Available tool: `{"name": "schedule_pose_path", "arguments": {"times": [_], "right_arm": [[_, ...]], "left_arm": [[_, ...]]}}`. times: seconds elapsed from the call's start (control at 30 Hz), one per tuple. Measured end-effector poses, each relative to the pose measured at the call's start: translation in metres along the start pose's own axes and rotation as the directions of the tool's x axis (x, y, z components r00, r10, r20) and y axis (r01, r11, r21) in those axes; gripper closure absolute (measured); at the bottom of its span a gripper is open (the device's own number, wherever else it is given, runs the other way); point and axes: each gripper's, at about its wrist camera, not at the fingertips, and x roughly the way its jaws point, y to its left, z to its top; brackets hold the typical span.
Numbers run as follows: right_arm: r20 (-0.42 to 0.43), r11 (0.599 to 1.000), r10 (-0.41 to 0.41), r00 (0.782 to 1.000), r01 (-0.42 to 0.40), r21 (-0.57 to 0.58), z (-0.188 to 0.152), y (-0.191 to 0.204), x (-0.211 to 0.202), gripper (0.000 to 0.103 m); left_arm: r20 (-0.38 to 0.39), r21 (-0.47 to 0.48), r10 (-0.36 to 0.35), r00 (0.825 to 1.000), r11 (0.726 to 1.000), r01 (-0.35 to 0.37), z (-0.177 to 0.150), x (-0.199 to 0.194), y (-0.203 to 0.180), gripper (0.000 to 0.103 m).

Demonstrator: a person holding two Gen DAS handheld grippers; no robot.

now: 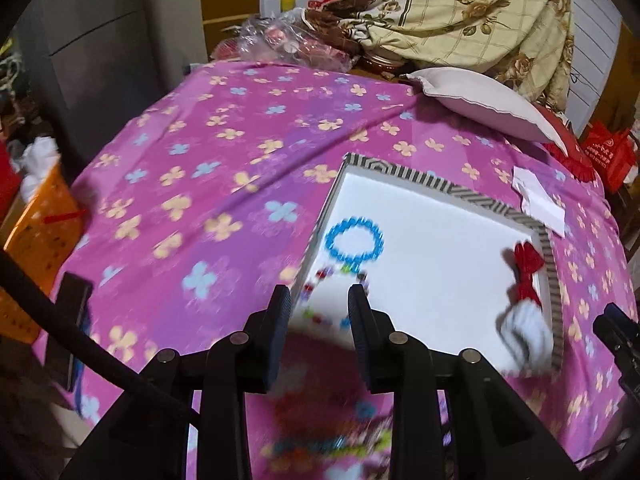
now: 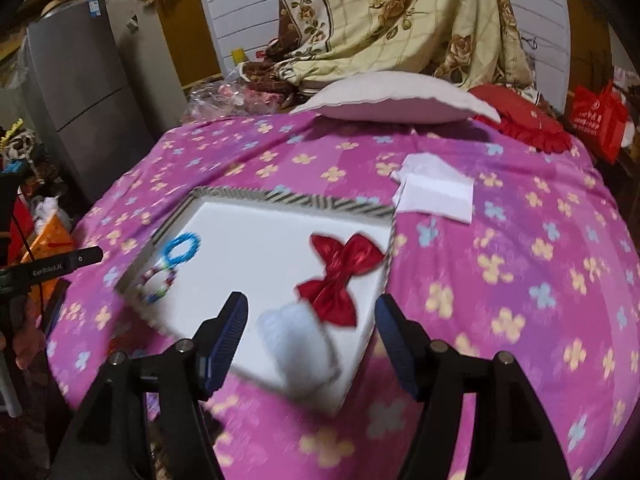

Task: Organize jewelry
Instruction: 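Withdraw both tools from the tray back over the jewelry pile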

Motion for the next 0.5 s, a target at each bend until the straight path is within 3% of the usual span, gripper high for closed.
{"name": "schedule_pose_path", "arguments": {"times": [0.27, 0.5], "right_arm": [[0.004, 0.999, -0.026, 1.0, 0.026, -0.019, -0.04, 0.015, -0.03, 0.033], [-0.024, 0.998, -0.035, 0.999, 0.034, -0.045, -0.064, 0.025, -0.042, 0.034]], "left_arm": [[0.028, 0.01, 0.041, 0.999, 0.999, -0.042, -0.051, -0.032, 0.018, 0.058], [0.04, -0.024, 0.04, 0.998, 0.999, -0.039, -0.073, -0.048, 0.032, 0.058]]}}
